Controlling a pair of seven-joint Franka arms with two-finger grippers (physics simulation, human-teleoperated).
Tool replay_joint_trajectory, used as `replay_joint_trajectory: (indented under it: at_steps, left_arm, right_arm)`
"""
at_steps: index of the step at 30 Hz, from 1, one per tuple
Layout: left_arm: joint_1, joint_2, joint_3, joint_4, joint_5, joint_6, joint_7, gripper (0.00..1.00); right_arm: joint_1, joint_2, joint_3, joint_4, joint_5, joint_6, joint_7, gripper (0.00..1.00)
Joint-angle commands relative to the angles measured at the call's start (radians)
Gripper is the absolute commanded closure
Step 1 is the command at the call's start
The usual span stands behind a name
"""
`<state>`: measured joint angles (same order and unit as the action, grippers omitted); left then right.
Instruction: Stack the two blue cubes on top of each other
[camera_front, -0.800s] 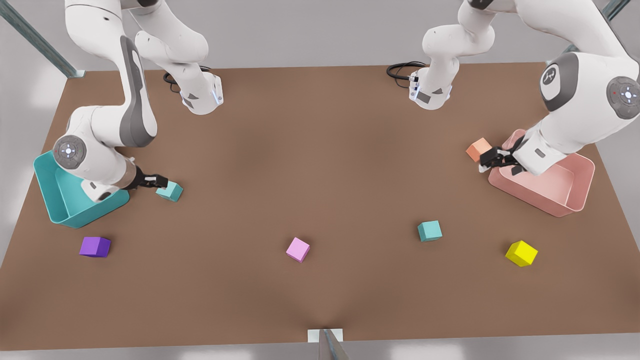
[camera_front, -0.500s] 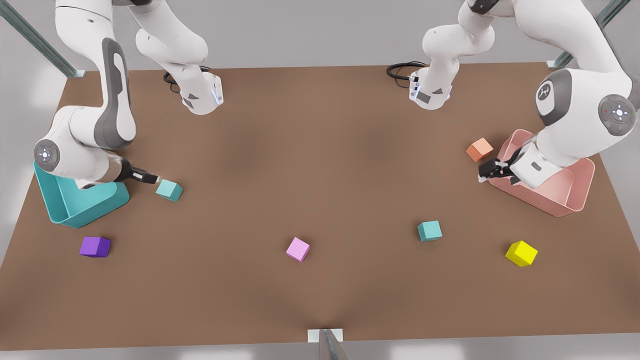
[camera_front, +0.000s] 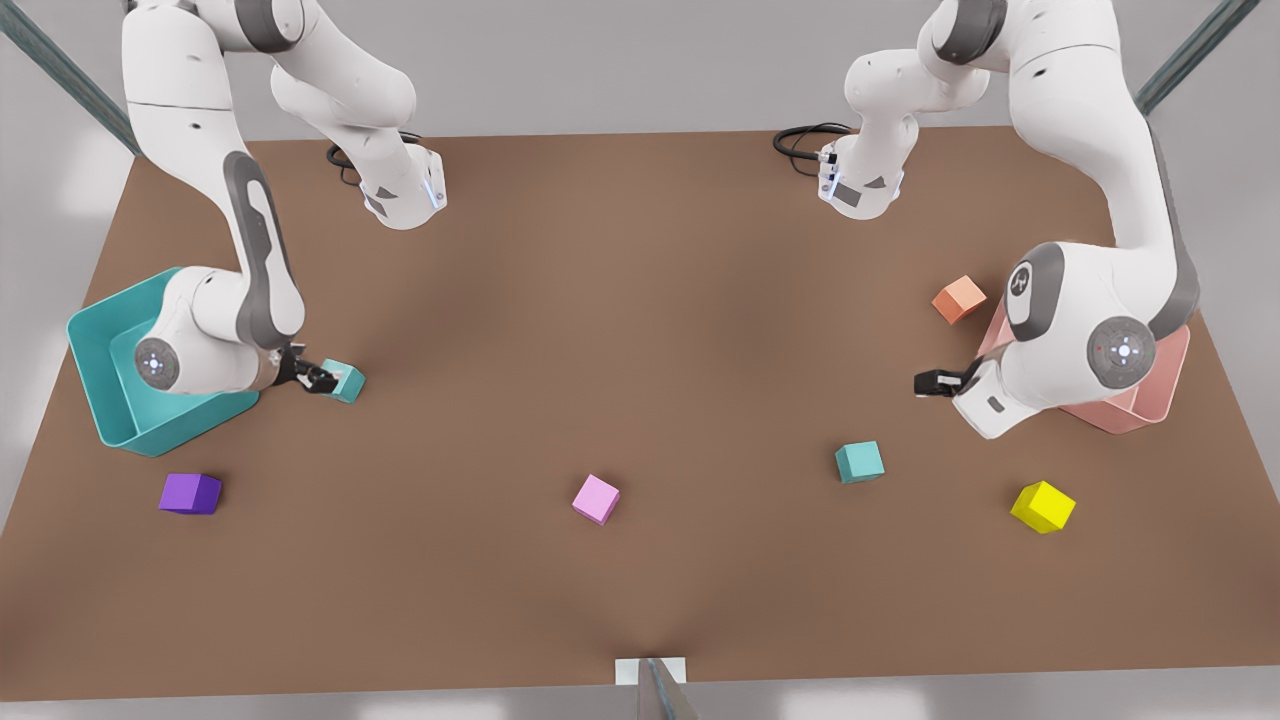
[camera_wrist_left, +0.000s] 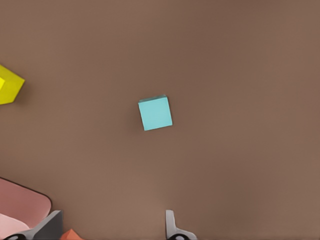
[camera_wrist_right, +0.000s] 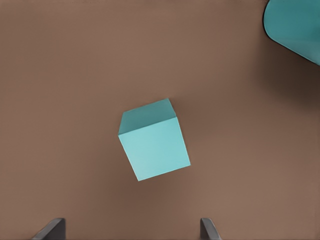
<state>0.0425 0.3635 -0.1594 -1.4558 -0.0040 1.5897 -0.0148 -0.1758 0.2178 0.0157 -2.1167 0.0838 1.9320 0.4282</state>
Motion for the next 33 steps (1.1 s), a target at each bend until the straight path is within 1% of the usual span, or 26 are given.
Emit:
replay_joint_trajectory:
  at_steps: [1,5,7,11,12,17,21,26,30,33]
  left_arm:
    - [0.002,0.008,0.0,-0.005,-0.011,0.032,-0.01,0.0]
    - [-0.003,0.005,0.0,-0.034,-0.01,0.062,-0.008,0.0]
    - [-0.003,0.006,0.0,-0.035,-0.01,0.061,-0.01,0.0]
    - [-0.004,0.002,0.0,-0.057,0.002,0.064,-0.01,0.0]
    - [-0.006,-0.005,0.0,-0.057,0.002,0.064,-0.011,0.0]
    - [-0.003,-0.014,0.0,-0.063,0.01,0.064,-0.011,0.0]
    - [-0.003,-0.012,0.0,-0.061,0.03,0.069,-0.011,0.0]
    - [-0.016,-0.003,0.0,-0.058,0.03,0.073,-0.013,0.0]
    - [-0.038,0.049,0.0,-0.047,0.018,0.171,-0.014,0.0]
    - [-0.042,0.078,-0.002,-0.046,0.019,0.214,-0.085,0.0]
  right_arm:
    - [-0.001,0.006,0.0,0.0,-0.064,0.062,-0.043,0.0]
    - [0.018,0.038,0.006,-0.006,-0.076,0.102,-0.126,0.0]
    - [0.029,0.06,0.027,-0.005,-0.093,0.122,-0.147,0.0]
    - [0.019,0.074,0.026,-0.006,-0.131,0.156,-0.35,0.0]
    - [0.016,0.074,0.026,-0.006,-0.168,0.156,-0.359,0.0]
    - [0.015,0.104,0.027,-0.012,-0.187,0.206,-0.506,0.0]
    - [0.026,0.124,0.029,-0.031,-0.187,0.265,-0.548,0.0]
    - [0.012,0.091,0.041,-0.109,-0.185,0.295,-0.548,0.0]
    - [-0.005,0.052,0.041,-0.138,-0.184,0.286,-0.548,0.0]
    - [-0.011,0.072,0.038,-0.138,-0.184,0.312,-0.548,0.0]
